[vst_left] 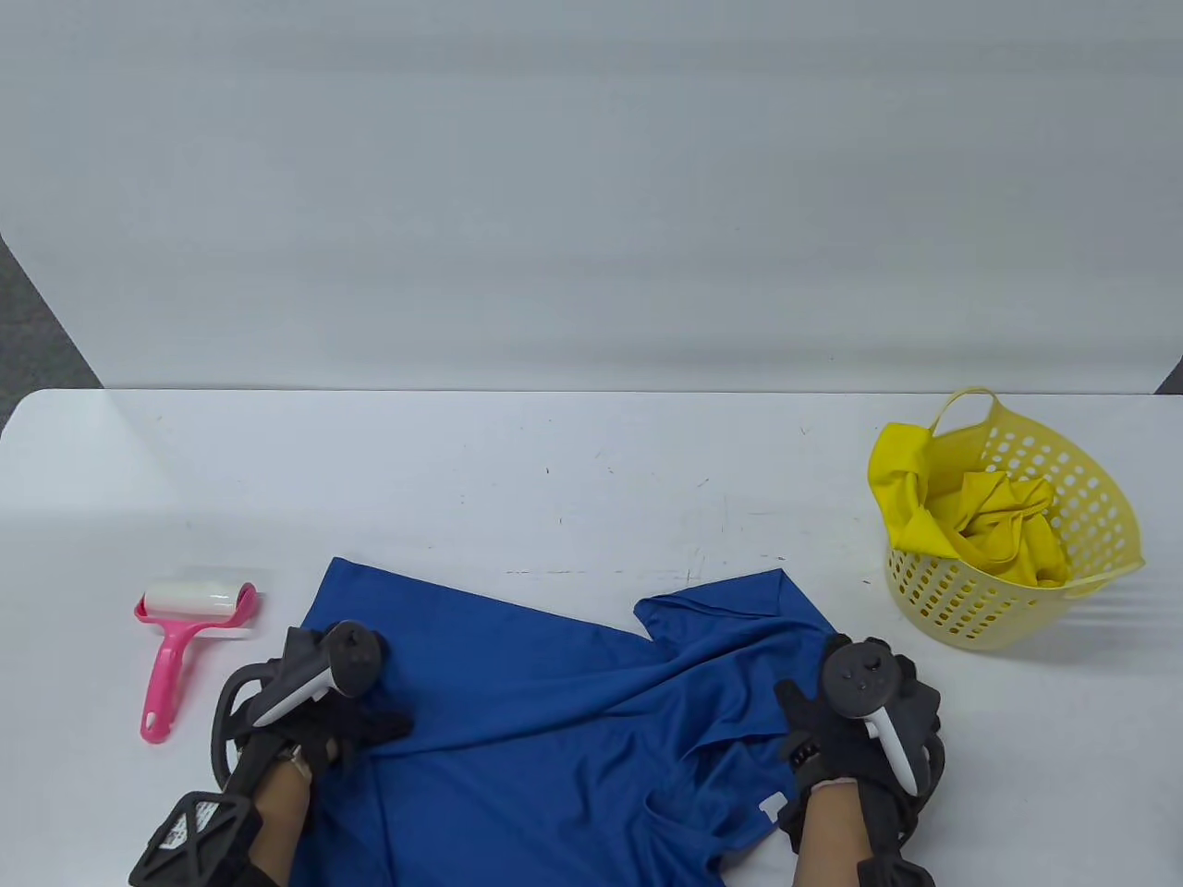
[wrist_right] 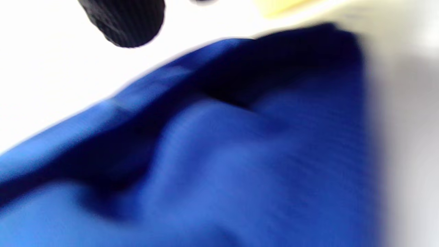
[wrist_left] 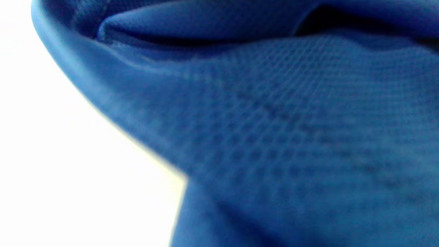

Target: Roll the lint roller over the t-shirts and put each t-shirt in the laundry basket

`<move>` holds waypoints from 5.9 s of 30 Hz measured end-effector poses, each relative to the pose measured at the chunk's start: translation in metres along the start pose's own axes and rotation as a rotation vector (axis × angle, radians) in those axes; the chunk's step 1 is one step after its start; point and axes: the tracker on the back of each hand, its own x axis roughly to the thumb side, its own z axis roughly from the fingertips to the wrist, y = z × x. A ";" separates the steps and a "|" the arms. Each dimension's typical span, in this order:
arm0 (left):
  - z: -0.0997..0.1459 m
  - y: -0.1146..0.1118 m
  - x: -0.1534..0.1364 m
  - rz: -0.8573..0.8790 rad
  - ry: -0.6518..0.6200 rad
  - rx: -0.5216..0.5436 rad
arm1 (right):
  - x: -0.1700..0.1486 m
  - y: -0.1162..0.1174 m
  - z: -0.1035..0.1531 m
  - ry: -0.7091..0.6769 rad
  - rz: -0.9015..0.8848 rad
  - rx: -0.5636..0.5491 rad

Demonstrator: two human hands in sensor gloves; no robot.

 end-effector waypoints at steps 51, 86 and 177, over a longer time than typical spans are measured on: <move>-0.001 0.001 -0.001 0.010 0.076 0.006 | -0.001 0.045 -0.009 0.219 0.365 0.358; 0.037 0.018 0.043 -0.127 -0.018 -0.083 | 0.094 0.082 0.035 -0.001 0.604 0.596; -0.019 0.016 0.013 -0.089 0.035 -0.090 | 0.091 0.091 -0.040 -0.054 0.509 0.573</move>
